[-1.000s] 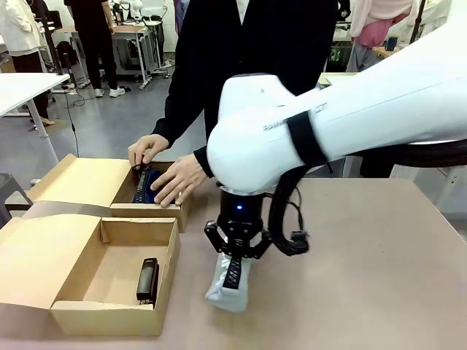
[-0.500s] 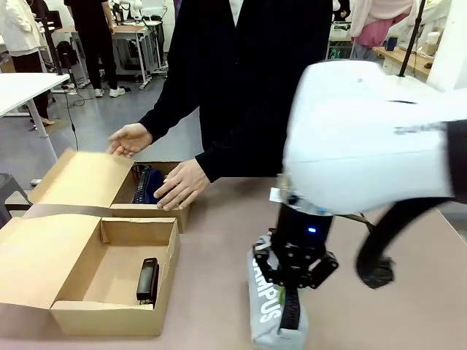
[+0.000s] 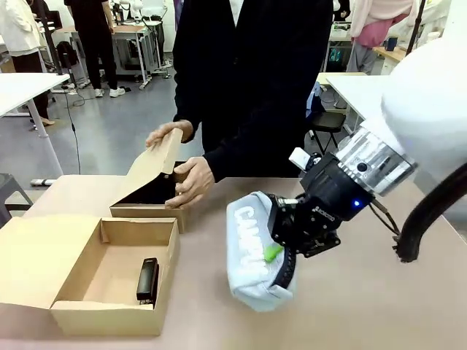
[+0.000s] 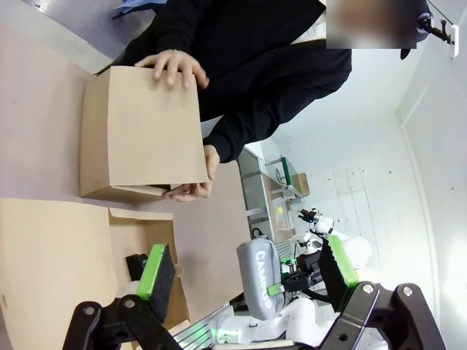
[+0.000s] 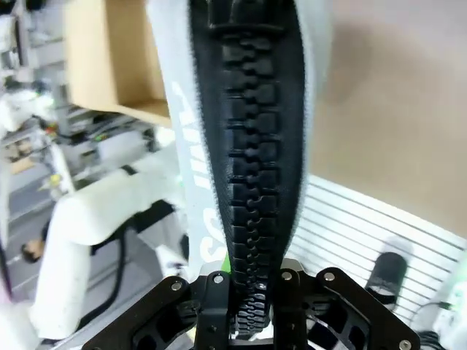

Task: Place items inside the box.
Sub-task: Pick up a Pencil pouch or Stapler and place it inside the Mailer Box closest to the robot.

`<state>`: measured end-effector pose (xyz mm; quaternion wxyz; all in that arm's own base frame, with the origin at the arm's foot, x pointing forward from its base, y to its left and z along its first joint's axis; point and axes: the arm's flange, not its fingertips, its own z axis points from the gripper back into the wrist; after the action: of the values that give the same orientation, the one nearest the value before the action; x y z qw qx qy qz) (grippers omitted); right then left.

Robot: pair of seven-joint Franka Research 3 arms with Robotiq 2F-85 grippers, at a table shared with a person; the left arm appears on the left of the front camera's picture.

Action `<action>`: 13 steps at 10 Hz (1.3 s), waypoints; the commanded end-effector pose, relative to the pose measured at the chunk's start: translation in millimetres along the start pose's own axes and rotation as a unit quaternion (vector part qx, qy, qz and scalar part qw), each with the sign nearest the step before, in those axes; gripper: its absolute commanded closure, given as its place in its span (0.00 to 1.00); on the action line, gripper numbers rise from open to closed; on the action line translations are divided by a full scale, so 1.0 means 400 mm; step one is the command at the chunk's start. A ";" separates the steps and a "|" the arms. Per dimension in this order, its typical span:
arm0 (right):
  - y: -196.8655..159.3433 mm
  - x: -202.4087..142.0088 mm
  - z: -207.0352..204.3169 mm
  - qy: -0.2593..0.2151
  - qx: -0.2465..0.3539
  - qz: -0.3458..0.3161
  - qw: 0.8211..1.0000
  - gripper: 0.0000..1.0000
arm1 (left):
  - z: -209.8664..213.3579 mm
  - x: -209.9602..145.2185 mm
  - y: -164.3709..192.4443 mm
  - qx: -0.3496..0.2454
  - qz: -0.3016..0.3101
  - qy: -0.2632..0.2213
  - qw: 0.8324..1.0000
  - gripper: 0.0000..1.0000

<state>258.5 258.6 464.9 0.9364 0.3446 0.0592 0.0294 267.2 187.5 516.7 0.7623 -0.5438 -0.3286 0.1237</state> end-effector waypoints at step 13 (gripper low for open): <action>0.012 0.000 -0.047 -0.003 0.024 -0.029 0.999 1.00 | 0.000 0.000 -0.001 -0.012 -0.008 -0.006 1.000 0.00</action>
<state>255.8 274.3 451.5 0.9308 0.3588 0.0692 -0.0009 267.2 187.5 516.6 0.7623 -0.5438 -0.3285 0.1237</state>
